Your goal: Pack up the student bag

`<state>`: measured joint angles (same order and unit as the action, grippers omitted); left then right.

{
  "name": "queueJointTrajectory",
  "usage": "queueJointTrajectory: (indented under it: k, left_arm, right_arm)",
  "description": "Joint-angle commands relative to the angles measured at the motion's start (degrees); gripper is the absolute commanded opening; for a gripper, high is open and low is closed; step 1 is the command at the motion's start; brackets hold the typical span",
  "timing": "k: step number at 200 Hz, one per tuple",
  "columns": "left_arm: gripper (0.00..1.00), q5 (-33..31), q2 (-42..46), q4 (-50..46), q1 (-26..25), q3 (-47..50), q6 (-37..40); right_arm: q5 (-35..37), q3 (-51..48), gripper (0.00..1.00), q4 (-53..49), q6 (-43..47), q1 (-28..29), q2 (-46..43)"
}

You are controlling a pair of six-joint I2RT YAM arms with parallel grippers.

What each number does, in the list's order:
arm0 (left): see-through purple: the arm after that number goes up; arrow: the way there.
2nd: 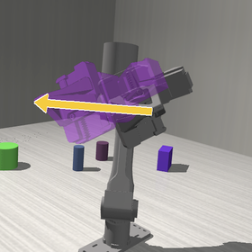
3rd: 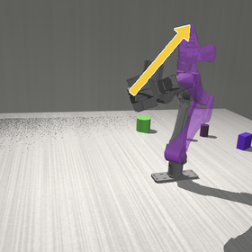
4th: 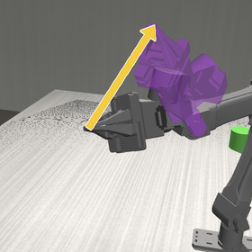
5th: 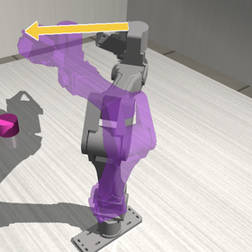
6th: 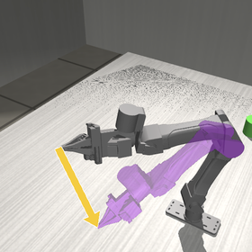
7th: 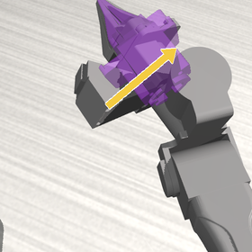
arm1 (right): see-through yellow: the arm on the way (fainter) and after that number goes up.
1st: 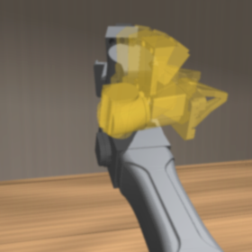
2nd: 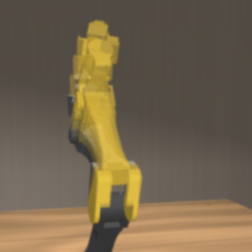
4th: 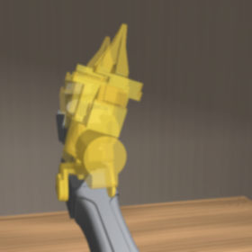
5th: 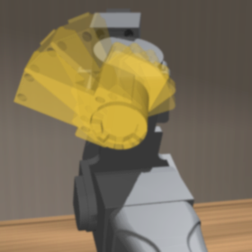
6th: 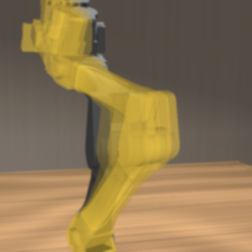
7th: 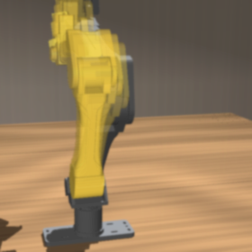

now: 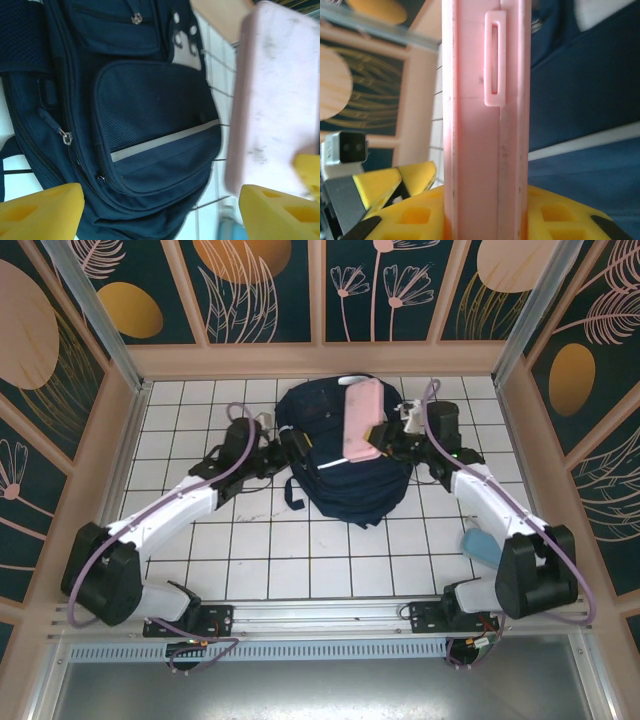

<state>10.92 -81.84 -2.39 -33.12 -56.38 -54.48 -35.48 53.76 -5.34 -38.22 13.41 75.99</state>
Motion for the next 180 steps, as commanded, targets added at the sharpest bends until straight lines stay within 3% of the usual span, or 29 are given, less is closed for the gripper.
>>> queueJointTrajectory:
  k: [1, 41, 70, 112, 138, 163, 180]
  left_arm:
    - [0.81, -11.1, -4.5, -9.6, -5.3, -7.2, 7.6]
    - [0.77, -22.2, -20.4, -23.0, -15.6, -23.9, 20.0]
    - [0.76, -27.0, -29.8, -31.6, -19.8, -35.0, 29.2]
    - [0.77, -24.0, -35.5, -32.3, -20.4, -41.1, 38.4]
    - [0.76, -27.3, -39.4, -34.4, -20.3, -44.0, 43.7]
    - [0.7, -30.5, -42.2, -36.7, -20.3, -47.3, 45.5]
    - [0.61, -32.6, -43.1, -36.7, -20.4, -48.6, 45.7]
  right_arm:
    - [6.3, -1.1, 0.23, -7.9, 4.9, -4.2, -5.2]
    - [6.9, -3.2, 0.24, -13.9, 7.0, -13.3, -9.5]
    - [4.7, -4.5, 0.24, -15.1, 7.6, -17.9, -11.0]
    - [3.1, -5.9, 0.24, -15.0, 7.3, -19.6, -11.6]
    - [2.2, -6.4, 0.25, -14.7, 6.8, -19.7, -11.8]
    - [1.8, -6.5, 0.25, -15.0, 6.9, -19.7, -12.1]
    - [1.2, -6.7, 0.25, -14.7, 6.6, -19.7, -12.3]
